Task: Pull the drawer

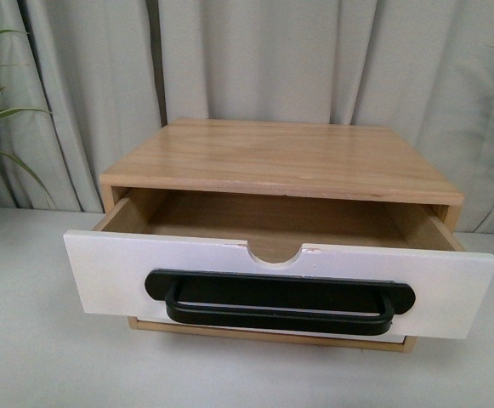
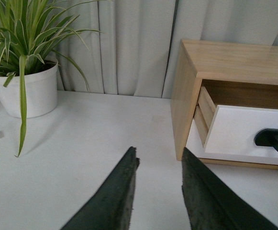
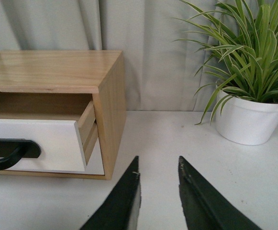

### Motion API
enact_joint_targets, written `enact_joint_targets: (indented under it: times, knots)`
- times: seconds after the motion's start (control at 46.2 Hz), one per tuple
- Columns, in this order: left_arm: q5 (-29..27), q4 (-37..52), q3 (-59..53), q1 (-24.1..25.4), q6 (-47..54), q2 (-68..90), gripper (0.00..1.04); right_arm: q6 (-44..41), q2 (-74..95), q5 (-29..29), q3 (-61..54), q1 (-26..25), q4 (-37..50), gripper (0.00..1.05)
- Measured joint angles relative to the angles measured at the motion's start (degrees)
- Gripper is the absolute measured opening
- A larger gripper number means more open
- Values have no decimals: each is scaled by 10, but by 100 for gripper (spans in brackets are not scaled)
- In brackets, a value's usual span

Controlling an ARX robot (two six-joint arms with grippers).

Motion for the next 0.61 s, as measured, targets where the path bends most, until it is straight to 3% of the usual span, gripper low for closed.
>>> enact_joint_targets:
  times: [0.303, 0.346, 0.606]
  knots:
    - [0, 0, 0, 0, 0, 0, 98, 0, 0, 0, 0, 0, 0, 91]
    - [0, 0, 0, 0, 0, 0, 99, 0, 0, 0, 0, 0, 0, 98]
    - [0, 0, 0, 0, 0, 0, 99, 0, 0, 0, 0, 0, 0, 96]
